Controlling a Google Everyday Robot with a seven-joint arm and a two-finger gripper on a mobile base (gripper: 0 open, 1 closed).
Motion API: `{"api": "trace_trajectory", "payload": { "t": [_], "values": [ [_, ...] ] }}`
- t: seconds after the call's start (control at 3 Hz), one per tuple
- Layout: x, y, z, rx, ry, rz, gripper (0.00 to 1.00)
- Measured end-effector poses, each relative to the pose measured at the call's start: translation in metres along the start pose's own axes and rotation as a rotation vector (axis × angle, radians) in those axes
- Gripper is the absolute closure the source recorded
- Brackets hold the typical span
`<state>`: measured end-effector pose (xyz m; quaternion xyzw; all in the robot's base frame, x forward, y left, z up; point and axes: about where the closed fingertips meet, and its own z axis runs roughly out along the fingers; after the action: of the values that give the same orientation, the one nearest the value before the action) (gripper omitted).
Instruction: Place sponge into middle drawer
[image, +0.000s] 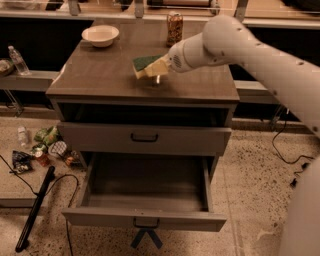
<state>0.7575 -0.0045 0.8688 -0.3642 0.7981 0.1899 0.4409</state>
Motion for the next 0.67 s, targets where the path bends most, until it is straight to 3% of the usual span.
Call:
{"api": "trace_trajectory", "payload": {
  "t": [0.33, 0.67],
  "values": [
    [0.005, 0.01, -0.067, 0.065, 0.086, 0.0, 1.0],
    [0.042, 0.042, -0.13, 0.109, 0.223, 0.131, 1.0]
  ]
}}
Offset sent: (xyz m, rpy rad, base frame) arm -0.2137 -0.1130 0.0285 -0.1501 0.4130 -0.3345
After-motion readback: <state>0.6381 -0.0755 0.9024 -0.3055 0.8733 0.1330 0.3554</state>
